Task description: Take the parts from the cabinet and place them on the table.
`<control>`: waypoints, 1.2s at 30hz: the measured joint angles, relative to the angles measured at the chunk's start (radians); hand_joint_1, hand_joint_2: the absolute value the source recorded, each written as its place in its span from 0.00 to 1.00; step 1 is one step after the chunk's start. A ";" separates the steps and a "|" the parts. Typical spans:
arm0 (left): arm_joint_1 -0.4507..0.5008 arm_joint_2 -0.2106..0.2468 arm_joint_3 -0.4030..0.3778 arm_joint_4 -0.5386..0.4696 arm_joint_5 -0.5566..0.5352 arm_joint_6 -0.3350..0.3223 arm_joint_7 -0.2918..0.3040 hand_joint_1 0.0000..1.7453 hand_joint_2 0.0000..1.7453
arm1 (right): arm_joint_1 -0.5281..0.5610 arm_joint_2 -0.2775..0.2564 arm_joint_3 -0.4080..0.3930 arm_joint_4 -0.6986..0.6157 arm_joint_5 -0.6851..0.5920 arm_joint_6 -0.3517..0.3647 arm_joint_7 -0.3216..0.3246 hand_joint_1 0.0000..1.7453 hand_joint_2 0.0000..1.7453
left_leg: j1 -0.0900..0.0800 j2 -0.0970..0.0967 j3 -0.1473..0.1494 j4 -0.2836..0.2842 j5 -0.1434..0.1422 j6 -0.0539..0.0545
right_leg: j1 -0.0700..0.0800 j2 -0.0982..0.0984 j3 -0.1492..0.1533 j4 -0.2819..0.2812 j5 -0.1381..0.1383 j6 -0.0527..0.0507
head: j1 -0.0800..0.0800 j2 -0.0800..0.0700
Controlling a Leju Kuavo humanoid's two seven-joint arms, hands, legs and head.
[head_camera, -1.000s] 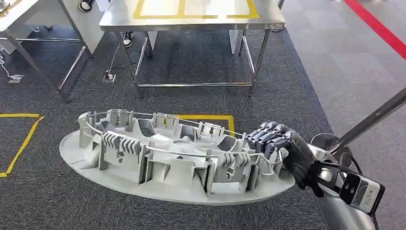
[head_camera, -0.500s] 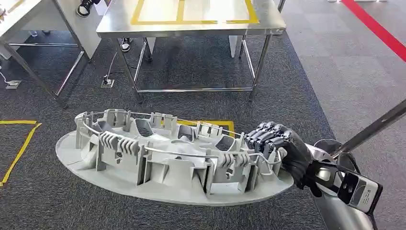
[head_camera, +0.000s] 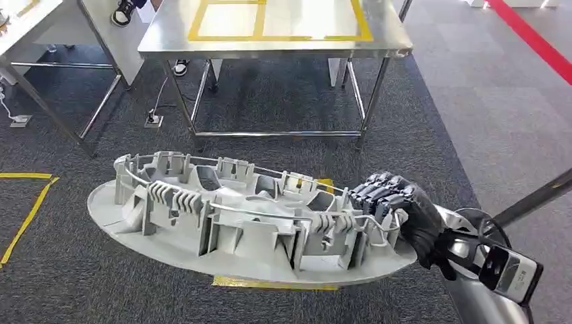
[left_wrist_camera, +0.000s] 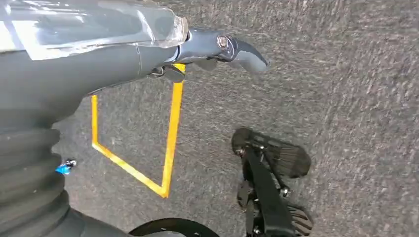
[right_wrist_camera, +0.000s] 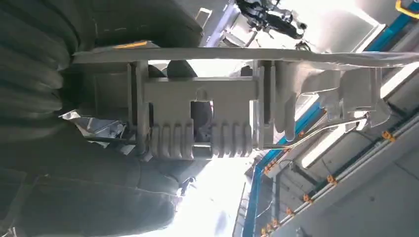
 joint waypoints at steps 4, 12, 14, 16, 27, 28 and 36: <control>-0.006 0.001 -0.002 0.000 -0.003 -0.003 0.000 0.00 1.00 | -0.002 -0.002 0.000 -0.003 -0.003 -0.002 0.000 1.00 1.00 | 0.004 0.004 -0.101 0.163 -0.023 -0.017 | -0.009 0.001 0.029 -0.009 -0.012 -0.017 | -0.004 0.000; -0.002 0.004 -0.003 0.000 -0.004 -0.003 0.000 0.00 1.00 | -0.001 -0.003 0.002 -0.003 -0.006 -0.002 0.000 1.00 1.00 | 0.006 0.008 -0.133 0.014 0.100 -0.014 | -0.008 0.002 0.096 -0.009 -0.071 -0.002 | -0.004 0.000; -0.002 0.003 -0.007 0.000 -0.005 -0.003 0.000 0.00 1.00 | -0.002 -0.003 0.003 -0.004 -0.006 -0.003 0.000 1.00 1.00 | -0.001 0.007 -0.124 0.017 0.057 -0.001 | -0.006 0.004 0.097 -0.019 -0.080 0.012 | -0.004 0.000; 0.003 0.004 -0.007 0.000 -0.006 -0.003 0.000 0.00 1.00 | 0.000 -0.005 0.004 -0.004 -0.006 -0.007 0.000 1.00 1.00 | 0.003 0.006 -0.109 0.008 0.084 0.016 | -0.006 0.004 0.115 -0.009 -0.076 0.024 | -0.002 0.000; 0.000 0.004 -0.010 0.000 -0.013 -0.008 -0.001 0.00 1.00 | -0.001 -0.005 0.010 -0.006 0.000 -0.029 0.000 1.00 1.00 | 0.000 -0.001 -0.026 0.000 0.007 0.030 | 0.003 0.000 -0.017 0.006 0.024 0.003 | 0.002 0.000; -0.001 0.003 -0.010 0.000 -0.013 -0.009 -0.002 0.00 1.00 | -0.001 -0.005 0.011 -0.006 0.000 -0.032 0.000 1.00 1.00 | -0.005 -0.004 -0.012 0.001 -0.002 0.021 | 0.008 -0.001 -0.018 0.003 -0.013 0.008 | -0.002 0.000; -0.005 0.006 -0.011 0.000 -0.015 -0.015 -0.002 0.00 1.00 | -0.002 0.005 0.025 -0.017 0.016 -0.040 0.000 1.00 1.00 | 0.003 0.003 -0.179 0.272 -0.035 -0.020 | -0.001 0.002 0.058 -0.019 -0.030 -0.021 | -0.008 0.000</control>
